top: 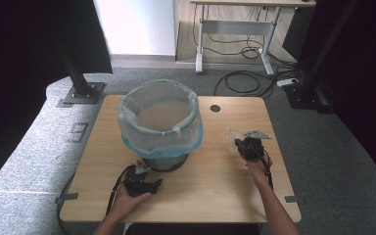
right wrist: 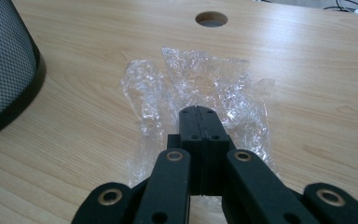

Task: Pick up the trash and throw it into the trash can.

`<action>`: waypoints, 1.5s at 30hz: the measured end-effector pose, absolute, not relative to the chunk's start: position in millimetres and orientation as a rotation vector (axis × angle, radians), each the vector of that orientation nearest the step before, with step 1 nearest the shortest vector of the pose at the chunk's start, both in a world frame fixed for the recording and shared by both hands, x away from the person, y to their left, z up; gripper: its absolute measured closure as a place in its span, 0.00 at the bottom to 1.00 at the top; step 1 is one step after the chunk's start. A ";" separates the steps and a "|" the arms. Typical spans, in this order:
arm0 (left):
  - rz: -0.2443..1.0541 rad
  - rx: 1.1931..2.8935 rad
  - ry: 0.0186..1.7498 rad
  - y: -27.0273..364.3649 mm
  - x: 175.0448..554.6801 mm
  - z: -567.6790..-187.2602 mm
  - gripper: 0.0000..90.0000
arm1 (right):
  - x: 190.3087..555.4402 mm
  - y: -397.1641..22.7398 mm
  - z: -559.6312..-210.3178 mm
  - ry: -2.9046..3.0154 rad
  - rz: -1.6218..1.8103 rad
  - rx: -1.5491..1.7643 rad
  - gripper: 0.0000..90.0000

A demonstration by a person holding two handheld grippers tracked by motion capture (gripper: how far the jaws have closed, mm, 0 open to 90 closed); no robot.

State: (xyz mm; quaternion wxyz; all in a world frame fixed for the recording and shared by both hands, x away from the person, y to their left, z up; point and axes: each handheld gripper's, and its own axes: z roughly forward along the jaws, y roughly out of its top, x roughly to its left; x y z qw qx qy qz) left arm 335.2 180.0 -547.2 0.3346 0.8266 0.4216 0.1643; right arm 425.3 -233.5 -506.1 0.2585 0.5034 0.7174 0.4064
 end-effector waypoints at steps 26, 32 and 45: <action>0.428 2.158 1.100 180.0 335.2 -547.2 0.20 | 412.3 -239.2 -471.1 1.830 1.257 1.316 1.00; 0.427 2.156 1.101 179.9 335.1 -547.2 0.20 | 405.8 -238.5 -452.1 1.785 1.327 1.282 1.00; 0.425 2.157 1.101 180.0 335.1 -546.9 0.20 | 379.9 -215.3 -385.8 1.698 1.545 1.106 1.00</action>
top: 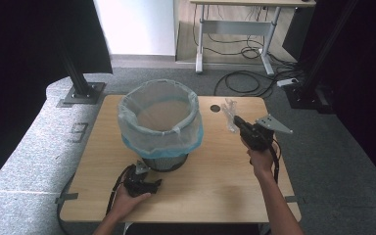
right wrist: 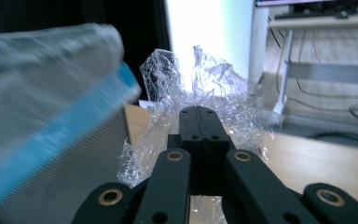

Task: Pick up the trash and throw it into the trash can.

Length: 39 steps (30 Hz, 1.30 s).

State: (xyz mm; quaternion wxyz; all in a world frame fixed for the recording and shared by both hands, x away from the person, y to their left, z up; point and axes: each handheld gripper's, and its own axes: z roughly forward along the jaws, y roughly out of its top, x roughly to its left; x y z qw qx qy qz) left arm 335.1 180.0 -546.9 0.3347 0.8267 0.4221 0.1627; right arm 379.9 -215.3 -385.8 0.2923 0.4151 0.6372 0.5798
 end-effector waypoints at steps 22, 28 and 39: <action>0.430 2.159 1.100 180.1 335.2 -547.2 0.20 | 411.9 -71.9 -283.2 1.840 1.655 0.829 0.98; 0.430 2.159 1.100 180.1 335.2 -547.2 0.20 | 410.4 -72.3 -290.9 1.844 1.574 0.842 0.42; 0.426 2.158 1.102 180.1 335.1 -546.9 0.20 | 378.3 -144.1 -327.1 1.800 1.539 0.912 0.38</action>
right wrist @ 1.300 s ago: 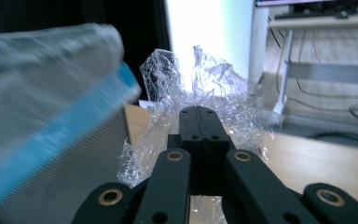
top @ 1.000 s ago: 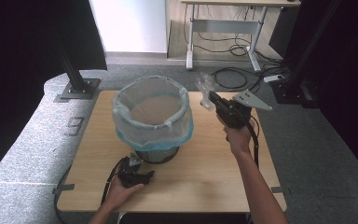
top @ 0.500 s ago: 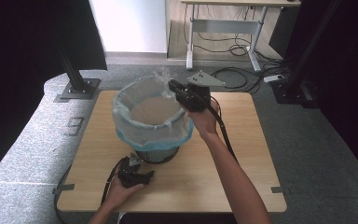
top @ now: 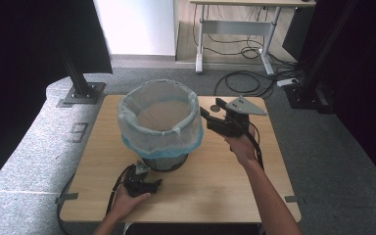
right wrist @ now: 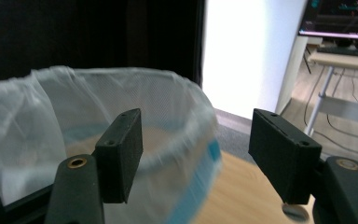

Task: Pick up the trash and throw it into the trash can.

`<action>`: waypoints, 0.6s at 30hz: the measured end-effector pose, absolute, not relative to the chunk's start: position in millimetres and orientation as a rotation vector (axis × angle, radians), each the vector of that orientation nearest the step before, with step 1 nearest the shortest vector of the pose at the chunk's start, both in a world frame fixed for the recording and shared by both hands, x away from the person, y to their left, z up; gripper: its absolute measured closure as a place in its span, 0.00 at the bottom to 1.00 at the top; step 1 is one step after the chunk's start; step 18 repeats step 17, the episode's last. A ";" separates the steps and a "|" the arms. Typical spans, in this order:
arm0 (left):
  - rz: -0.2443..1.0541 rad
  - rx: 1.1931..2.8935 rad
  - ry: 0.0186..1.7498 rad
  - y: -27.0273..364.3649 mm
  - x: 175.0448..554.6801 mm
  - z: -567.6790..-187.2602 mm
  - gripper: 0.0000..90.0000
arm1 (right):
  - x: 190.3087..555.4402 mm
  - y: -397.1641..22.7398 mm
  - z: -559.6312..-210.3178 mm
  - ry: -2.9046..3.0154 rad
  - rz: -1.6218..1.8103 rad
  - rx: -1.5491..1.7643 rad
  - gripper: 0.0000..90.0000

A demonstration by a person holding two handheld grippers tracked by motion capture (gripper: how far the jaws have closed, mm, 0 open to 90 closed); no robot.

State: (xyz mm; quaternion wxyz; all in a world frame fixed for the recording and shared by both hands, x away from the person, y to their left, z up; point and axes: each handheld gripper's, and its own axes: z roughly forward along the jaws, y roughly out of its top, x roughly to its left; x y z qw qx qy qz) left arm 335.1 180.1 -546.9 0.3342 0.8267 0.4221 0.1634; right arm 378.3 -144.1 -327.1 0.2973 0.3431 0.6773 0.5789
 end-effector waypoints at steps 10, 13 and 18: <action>0.425 2.157 1.101 180.0 335.0 -546.9 0.20 | 363.4 -190.1 -372.5 1.784 1.496 1.016 0.38; 0.425 2.157 1.101 180.0 335.0 -547.0 0.20 | 360.6 -193.4 -380.6 1.786 1.498 1.019 0.38; 0.424 2.157 1.101 180.0 335.1 -546.9 0.20 | 359.2 -194.5 -382.9 1.782 1.510 1.020 0.38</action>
